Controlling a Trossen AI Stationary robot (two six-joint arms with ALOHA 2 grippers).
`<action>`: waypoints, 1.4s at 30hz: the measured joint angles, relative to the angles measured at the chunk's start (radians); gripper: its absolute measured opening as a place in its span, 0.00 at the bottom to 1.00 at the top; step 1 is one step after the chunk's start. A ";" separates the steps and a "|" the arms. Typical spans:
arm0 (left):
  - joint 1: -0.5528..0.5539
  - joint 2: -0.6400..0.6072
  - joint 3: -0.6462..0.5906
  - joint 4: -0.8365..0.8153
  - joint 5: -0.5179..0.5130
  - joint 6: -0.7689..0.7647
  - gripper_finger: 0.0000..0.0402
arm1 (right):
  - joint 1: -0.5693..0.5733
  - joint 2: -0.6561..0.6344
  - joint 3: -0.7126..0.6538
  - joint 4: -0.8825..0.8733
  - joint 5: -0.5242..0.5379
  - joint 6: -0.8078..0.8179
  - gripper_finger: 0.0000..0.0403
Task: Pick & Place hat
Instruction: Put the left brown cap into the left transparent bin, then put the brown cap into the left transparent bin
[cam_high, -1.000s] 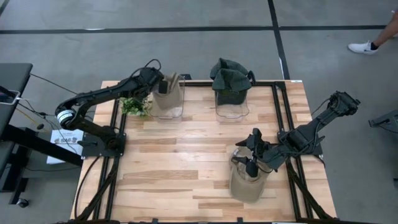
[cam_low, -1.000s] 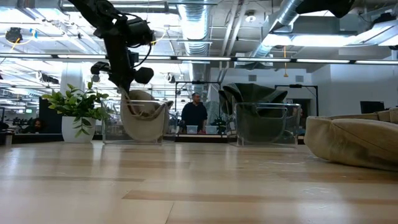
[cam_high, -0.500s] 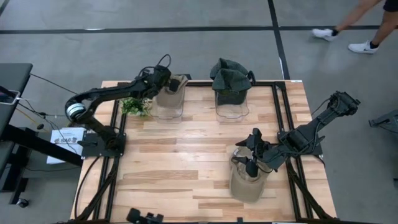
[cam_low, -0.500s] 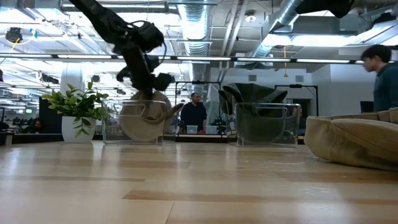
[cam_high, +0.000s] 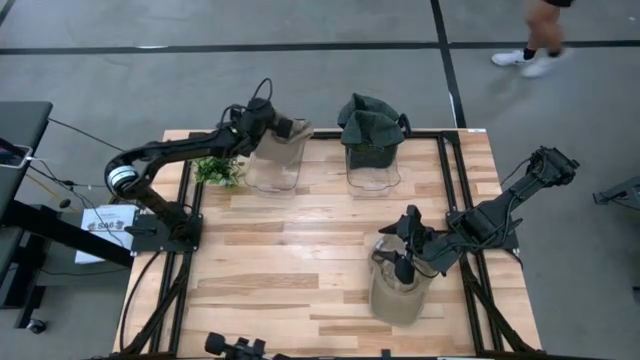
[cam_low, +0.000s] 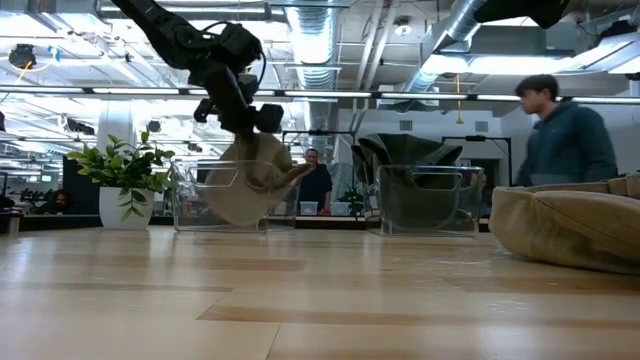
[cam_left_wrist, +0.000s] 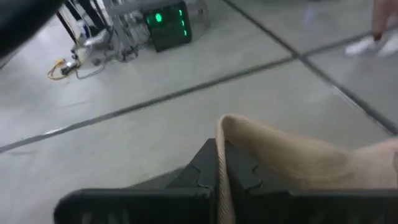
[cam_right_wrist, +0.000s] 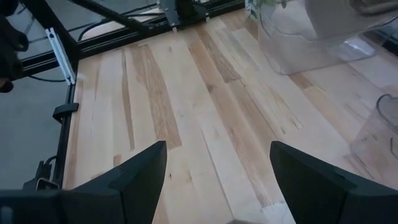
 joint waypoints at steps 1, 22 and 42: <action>0.000 -0.005 0.000 0.018 0.001 -0.005 0.01 | 0.000 0.000 0.000 0.000 0.007 0.000 0.68; 0.048 0.008 0.000 0.077 0.047 -0.092 0.11 | 0.000 0.000 0.000 0.001 0.014 -0.003 0.68; 0.044 -0.123 0.000 0.064 0.438 0.136 0.31 | 0.000 0.000 0.000 0.000 0.012 -0.003 0.68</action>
